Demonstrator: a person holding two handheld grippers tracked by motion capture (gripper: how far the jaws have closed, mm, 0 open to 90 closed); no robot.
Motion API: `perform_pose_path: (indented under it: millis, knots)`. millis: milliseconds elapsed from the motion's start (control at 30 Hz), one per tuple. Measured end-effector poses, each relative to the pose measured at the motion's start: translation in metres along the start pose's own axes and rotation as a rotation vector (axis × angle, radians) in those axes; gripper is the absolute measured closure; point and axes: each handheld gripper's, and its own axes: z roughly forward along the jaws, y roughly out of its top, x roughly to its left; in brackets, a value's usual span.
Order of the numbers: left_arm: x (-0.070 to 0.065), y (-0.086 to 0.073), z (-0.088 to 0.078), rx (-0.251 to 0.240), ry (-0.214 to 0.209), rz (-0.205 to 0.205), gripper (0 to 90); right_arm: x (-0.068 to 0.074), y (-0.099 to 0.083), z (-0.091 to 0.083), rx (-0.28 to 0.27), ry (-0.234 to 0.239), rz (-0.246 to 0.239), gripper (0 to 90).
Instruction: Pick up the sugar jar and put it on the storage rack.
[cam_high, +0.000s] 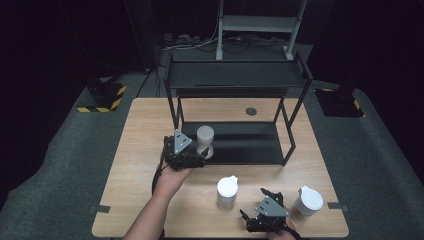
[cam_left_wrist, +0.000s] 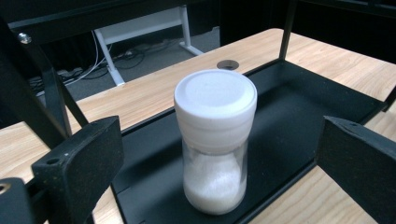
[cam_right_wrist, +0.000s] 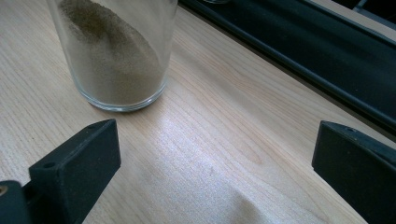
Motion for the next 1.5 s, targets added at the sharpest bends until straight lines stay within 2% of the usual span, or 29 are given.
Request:
perform_pose_path:
  millis: [233,433,667,1233,1500]
  knots:
    - [-0.001,-0.007,-0.012,-0.011,-0.007,-0.01,1.3,0.0,0.0,0.0,0.001,-0.002,-0.002,0.4]
    - [-0.005,-0.013,-0.025,-0.02,-0.002,0.008,1.2,0.001,0.0,0.0,0.001,-0.002,-0.004,0.4]
    - [-0.007,-0.026,-0.037,-0.033,0.003,0.008,0.5,0.001,0.0,0.0,0.001,-0.003,-0.005,0.4]
    - [-0.006,-0.074,-0.064,-0.01,-0.016,-0.027,0.4,0.001,0.0,0.0,0.002,-0.006,-0.012,0.4]
    - [-0.01,-0.096,-0.072,0.016,-0.014,-0.011,0.2,0.001,0.0,0.0,0.002,-0.007,-0.008,0.4]
